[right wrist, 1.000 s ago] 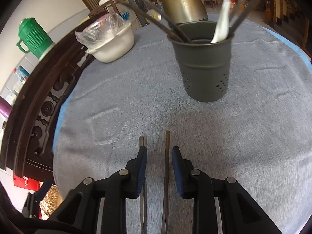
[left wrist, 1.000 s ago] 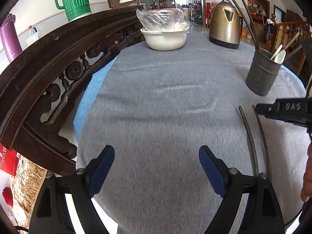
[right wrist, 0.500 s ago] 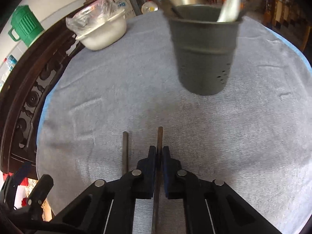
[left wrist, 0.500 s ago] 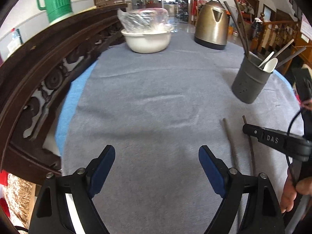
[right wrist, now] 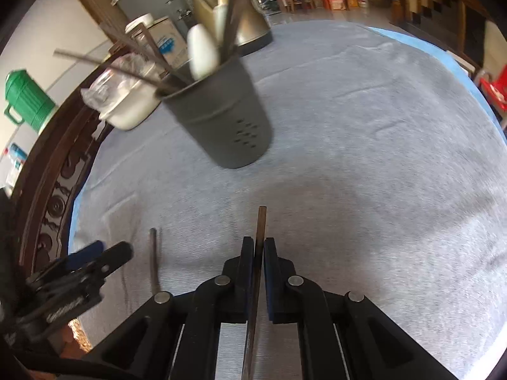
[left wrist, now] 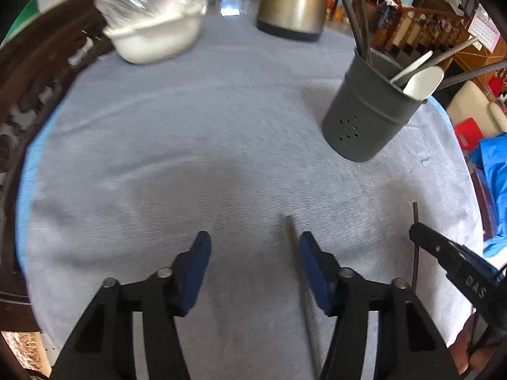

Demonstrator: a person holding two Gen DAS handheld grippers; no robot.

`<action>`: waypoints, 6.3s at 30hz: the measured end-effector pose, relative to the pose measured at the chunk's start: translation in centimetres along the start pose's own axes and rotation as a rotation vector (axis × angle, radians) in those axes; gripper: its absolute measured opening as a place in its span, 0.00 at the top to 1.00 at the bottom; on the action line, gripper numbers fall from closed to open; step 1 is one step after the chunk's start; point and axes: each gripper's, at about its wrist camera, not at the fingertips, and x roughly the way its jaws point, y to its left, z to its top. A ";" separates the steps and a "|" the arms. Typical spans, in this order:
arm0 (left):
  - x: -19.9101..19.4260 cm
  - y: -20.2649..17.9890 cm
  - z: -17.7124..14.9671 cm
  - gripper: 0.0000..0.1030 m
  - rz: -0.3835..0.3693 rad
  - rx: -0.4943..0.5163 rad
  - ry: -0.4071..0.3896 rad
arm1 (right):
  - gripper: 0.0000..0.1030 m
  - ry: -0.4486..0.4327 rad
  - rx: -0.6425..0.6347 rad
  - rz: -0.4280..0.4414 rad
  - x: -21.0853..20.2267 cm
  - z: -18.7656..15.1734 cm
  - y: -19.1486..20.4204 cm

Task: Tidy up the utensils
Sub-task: 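Close the left gripper on the other dark chopstick, then lift the right gripper's chopstick toward the gray cup while the left gripper lifts its chopstick, then lower both held chopsticks down into the gray cup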

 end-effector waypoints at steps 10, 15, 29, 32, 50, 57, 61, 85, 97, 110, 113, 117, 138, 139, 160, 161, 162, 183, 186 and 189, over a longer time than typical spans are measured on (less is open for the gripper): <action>2.0 -1.2 1.4 0.91 -0.060 0.019 0.035 | 0.93 0.025 0.060 0.015 0.5 0.5 -2.7; 1.5 -2.1 1.2 0.92 -0.081 0.050 0.006 | 0.90 0.074 0.055 -0.006 1.5 1.4 -2.5; -6.8 -1.2 0.2 0.94 -0.115 0.049 -0.187 | 0.93 -0.027 -0.045 -0.005 -0.3 1.2 -0.5; -9.4 -0.8 0.0 0.94 -0.124 0.043 -0.246 | 0.93 -0.083 -0.050 0.031 -2.4 1.1 -0.3; -16.3 0.8 -2.8 0.95 -0.163 0.022 -0.427 | 0.76 -0.006 0.070 0.067 -2.8 2.2 -1.4; -19.7 0.7 -3.9 0.95 -0.183 0.039 -0.512 | 0.72 0.101 -0.007 -0.030 1.3 2.7 0.8; -20.8 0.1 -4.7 0.95 -0.169 0.075 -0.569 | 0.73 0.105 -0.062 -0.112 3.1 2.1 1.9; -21.6 1.1 -6.6 0.94 -0.143 0.068 -0.611 | 0.46 0.071 -0.029 -0.027 -0.1 3.3 1.4; -22.1 1.9 -7.3 0.94 -0.144 0.057 -0.605 | 0.93 0.123 -0.196 -0.225 4.4 1.9 4.8; -22.2 1.8 -7.4 0.93 -0.128 0.058 -0.599 | 0.95 -0.184 -0.148 -0.023 -6.8 0.9 4.7; -22.1 1.9 -7.4 0.93 -0.124 0.052 -0.596 | 0.95 -0.259 -0.146 0.033 -9.4 1.2 5.2; -22.1 2.2 -7.4 0.93 -0.118 0.043 -0.593 | 0.94 -0.268 -0.165 0.046 -10.6 1.4 5.4; -20.4 3.1 -7.3 0.94 -0.145 0.010 -0.498 | 0.92 0.271 -0.251 -0.197 4.7 2.3 6.6; -20.3 3.3 -7.2 0.93 -0.145 0.005 -0.497 | 0.93 0.262 -0.268 -0.200 4.7 2.1 6.9; -21.5 3.0 -7.2 0.94 -0.223 0.035 -0.579 | 0.95 -0.270 -0.192 0.095 -14.6 1.5 6.6; -21.6 2.9 -7.2 0.94 -0.224 0.039 -0.583 | 0.95 -0.289 -0.187 0.103 -15.3 1.6 6.5; -21.7 2.7 -7.2 0.94 -0.220 0.046 -0.587 | 0.95 -0.314 -0.180 0.113 -16.1 1.6 6.4; -0.4 9.1 7.3 0.64 -0.084 -0.312 0.013 | 0.95 -0.352 -0.105 0.195 -18.2 0.6 2.6; 1.8 9.1 8.2 0.64 -0.054 -0.368 0.064 | 0.95 -0.346 -0.096 0.206 -18.2 0.7 2.0; 3.5 9.1 8.8 0.71 -0.040 -0.402 0.103 | 0.95 -0.342 -0.092 0.215 -18.3 0.7 1.6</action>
